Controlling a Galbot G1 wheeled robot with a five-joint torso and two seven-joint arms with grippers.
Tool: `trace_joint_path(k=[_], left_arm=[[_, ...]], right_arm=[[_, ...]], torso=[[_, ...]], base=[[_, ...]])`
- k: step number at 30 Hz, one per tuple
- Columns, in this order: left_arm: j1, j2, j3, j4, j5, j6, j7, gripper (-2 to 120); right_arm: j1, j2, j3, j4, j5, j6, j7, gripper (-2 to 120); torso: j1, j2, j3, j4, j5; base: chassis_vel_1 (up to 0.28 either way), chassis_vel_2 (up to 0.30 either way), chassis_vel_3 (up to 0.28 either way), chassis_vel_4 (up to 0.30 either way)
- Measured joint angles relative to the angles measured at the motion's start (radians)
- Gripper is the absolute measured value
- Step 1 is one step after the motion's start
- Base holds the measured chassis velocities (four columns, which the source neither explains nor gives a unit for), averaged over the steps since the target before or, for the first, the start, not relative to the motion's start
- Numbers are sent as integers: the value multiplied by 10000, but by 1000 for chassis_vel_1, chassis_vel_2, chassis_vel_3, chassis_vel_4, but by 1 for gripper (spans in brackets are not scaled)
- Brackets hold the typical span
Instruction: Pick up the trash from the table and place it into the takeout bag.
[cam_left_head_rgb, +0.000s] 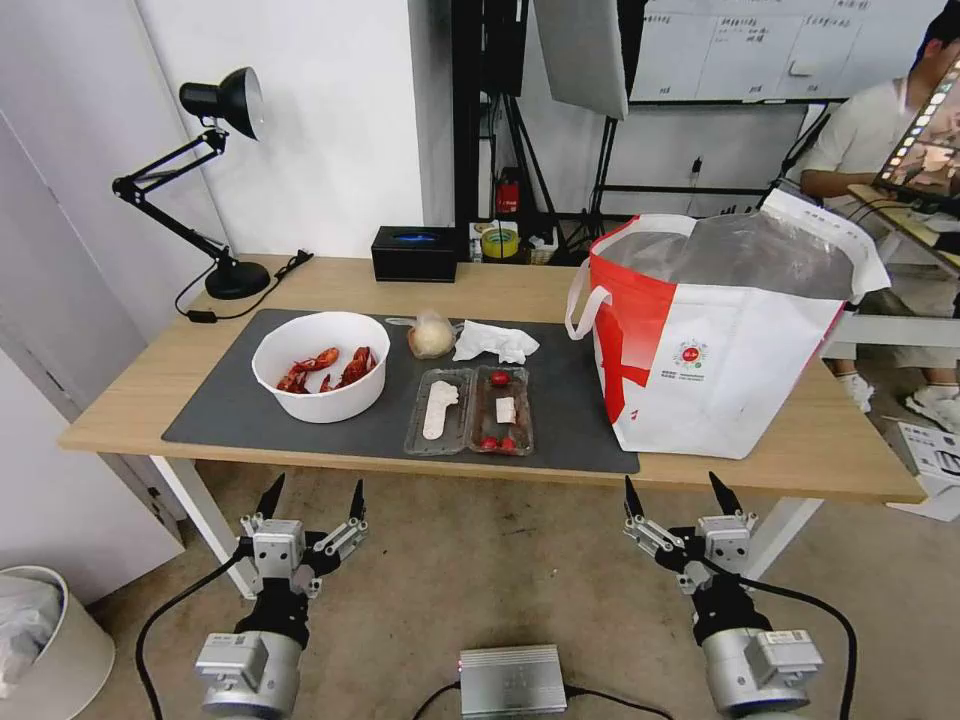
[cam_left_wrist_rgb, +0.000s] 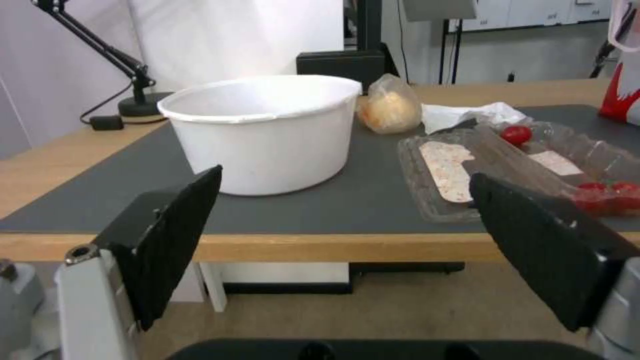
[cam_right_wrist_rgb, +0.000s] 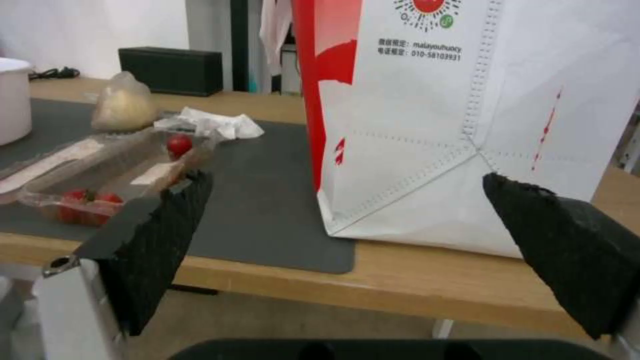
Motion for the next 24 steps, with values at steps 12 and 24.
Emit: trace_joint_path(k=[12, 24], left_arm=[[0, 0, 0, 0, 1, 1, 0, 100], [0, 0, 0, 0, 1, 1, 0, 100]], right_arm=[[0, 0, 0, 0, 0, 0, 0, 100], [0, 0, 1, 0, 0, 0, 0, 100]], torso=[[0, 0, 0, 0, 0], [0, 0, 0, 0, 0]], base=[[0, 0, 0, 0], [0, 0, 0, 0]])
